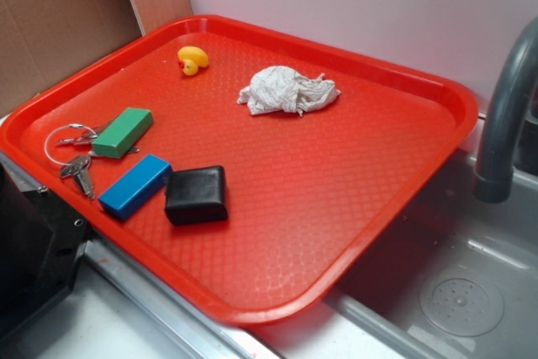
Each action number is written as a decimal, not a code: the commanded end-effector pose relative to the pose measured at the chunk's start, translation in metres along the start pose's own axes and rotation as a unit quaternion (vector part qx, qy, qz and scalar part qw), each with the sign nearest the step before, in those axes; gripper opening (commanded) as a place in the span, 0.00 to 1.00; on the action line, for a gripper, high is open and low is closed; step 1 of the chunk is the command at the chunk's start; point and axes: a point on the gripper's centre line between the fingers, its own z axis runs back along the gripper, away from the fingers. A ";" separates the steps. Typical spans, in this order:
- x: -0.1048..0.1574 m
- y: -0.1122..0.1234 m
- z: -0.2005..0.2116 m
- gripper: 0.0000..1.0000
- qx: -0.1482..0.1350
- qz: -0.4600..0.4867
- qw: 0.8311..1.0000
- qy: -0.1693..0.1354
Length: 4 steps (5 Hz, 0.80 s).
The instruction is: Grab the white paper.
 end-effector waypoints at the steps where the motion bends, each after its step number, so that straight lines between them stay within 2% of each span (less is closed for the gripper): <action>1: 0.000 0.000 0.000 1.00 0.000 0.000 1.000 0.000; 2: 0.046 0.017 -0.046 1.00 -0.010 -0.051 0.999 0.006; 3: 0.097 0.015 -0.079 1.00 -0.015 -0.155 0.988 -0.005; 4: 0.145 0.022 -0.119 1.00 -0.016 -0.189 0.981 -0.036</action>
